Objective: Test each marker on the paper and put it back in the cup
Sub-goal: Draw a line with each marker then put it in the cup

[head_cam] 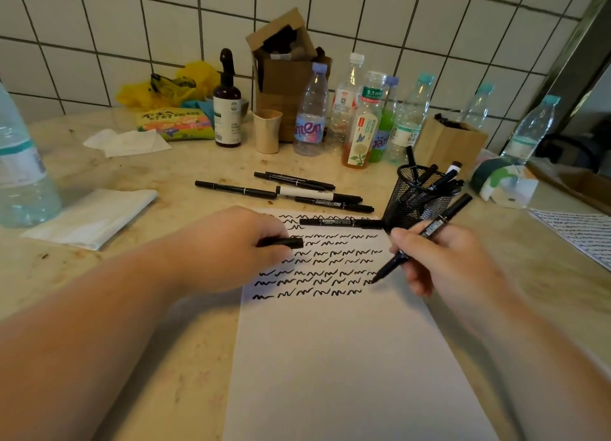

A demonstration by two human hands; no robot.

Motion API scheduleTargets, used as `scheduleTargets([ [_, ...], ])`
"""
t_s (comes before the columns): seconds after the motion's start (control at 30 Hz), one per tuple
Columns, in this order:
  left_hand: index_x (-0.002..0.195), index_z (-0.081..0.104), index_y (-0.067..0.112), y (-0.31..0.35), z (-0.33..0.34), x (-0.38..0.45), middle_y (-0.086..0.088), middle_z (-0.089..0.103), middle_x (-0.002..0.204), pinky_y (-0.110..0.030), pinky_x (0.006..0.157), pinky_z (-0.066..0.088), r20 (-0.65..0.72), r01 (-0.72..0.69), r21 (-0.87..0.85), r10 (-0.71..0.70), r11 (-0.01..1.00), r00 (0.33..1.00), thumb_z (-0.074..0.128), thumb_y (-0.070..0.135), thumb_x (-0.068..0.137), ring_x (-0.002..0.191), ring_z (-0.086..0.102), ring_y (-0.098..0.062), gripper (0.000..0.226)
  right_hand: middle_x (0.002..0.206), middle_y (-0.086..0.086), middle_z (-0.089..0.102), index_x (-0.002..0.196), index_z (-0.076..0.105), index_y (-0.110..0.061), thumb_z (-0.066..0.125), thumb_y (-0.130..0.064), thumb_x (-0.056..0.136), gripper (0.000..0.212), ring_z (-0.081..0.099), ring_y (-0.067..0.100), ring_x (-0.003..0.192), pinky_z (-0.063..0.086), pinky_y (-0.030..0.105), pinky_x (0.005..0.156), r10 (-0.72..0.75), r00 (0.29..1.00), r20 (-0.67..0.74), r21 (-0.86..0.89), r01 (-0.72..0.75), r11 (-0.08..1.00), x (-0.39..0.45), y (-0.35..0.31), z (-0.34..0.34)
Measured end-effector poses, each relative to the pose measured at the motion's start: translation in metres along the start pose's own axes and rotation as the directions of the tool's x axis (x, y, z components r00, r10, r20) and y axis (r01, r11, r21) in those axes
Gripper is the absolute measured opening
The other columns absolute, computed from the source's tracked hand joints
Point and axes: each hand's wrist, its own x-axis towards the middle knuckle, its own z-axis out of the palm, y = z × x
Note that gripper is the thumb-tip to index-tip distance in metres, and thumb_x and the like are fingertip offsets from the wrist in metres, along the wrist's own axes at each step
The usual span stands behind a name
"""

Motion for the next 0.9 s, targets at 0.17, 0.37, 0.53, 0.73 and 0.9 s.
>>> scheduleTargets([
  [0.17, 0.092, 0.065, 0.037, -0.003, 0.004, 0.003, 0.012, 0.063, 0.074, -0.023, 0.058, 0.037, 0.004, -0.008, 0.058, 0.008, 0.998, 1.000, 0.053, 0.045, 0.097, 0.069, 0.056, -0.004, 0.016, 0.046, 0.005, 0.053, 0.075, 0.063, -0.006, 0.062, -0.013, 0.095, 0.022, 0.044, 0.023, 0.042, 0.035, 0.030, 0.044, 0.098, 0.994, -0.048, 0.164, -0.089, 0.982, 0.000, 0.010, 0.006],
  [0.37, 0.095, 0.067, 0.038, -0.008, 0.008, 0.007, 0.013, 0.064, 0.075, -0.025, 0.060, 0.045, 0.031, -0.027, 0.120, 0.023, 0.992, 0.999, 0.053, 0.051, 0.095, 0.069, 0.058, -0.006, 0.019, 0.049, 0.009, 0.056, 0.073, 0.062, -0.008, 0.061, -0.008, 0.093, 0.020, 0.047, 0.021, 0.039, 0.033, 0.025, 0.041, 0.088, 0.996, 0.001, 0.133, -0.087, 0.987, 0.003, 0.017, 0.010],
  [0.53, 0.098, 0.068, 0.040, -0.010, 0.010, 0.009, 0.015, 0.065, 0.075, -0.023, 0.059, 0.043, 0.020, -0.027, 0.121, 0.025, 0.992, 1.000, 0.053, 0.053, 0.094, 0.069, 0.059, -0.004, 0.020, 0.050, 0.010, 0.058, 0.060, 0.066, -0.019, 0.061, -0.009, 0.092, 0.035, 0.049, 0.022, 0.040, 0.035, 0.028, 0.044, 0.070, 0.997, 0.042, 0.105, -0.074, 0.992, 0.004, 0.019, 0.010],
  [0.73, 0.097, 0.068, 0.039, -0.008, 0.010, 0.009, 0.013, 0.064, 0.074, -0.022, 0.057, 0.039, 0.017, -0.025, 0.131, 0.023, 0.991, 1.000, 0.053, 0.052, 0.094, 0.068, 0.058, -0.004, 0.020, 0.050, 0.008, 0.060, 0.061, 0.068, -0.022, 0.061, -0.011, 0.092, 0.034, 0.052, 0.019, 0.040, 0.036, 0.025, 0.041, 0.068, 0.997, 0.045, 0.044, -0.070, 0.997, 0.005, 0.021, 0.010],
  [0.9, 0.098, 0.069, 0.037, -0.007, 0.009, 0.007, 0.012, 0.065, 0.076, -0.023, 0.059, 0.043, 0.019, -0.028, 0.131, 0.026, 0.991, 0.999, 0.053, 0.051, 0.094, 0.070, 0.058, -0.006, 0.021, 0.052, 0.008, 0.061, 0.063, 0.066, -0.017, 0.060, -0.011, 0.093, 0.031, 0.053, 0.019, 0.042, 0.039, 0.027, 0.042, 0.079, 0.997, 0.015, 0.016, -0.079, 0.997, 0.005, 0.020, 0.007],
])
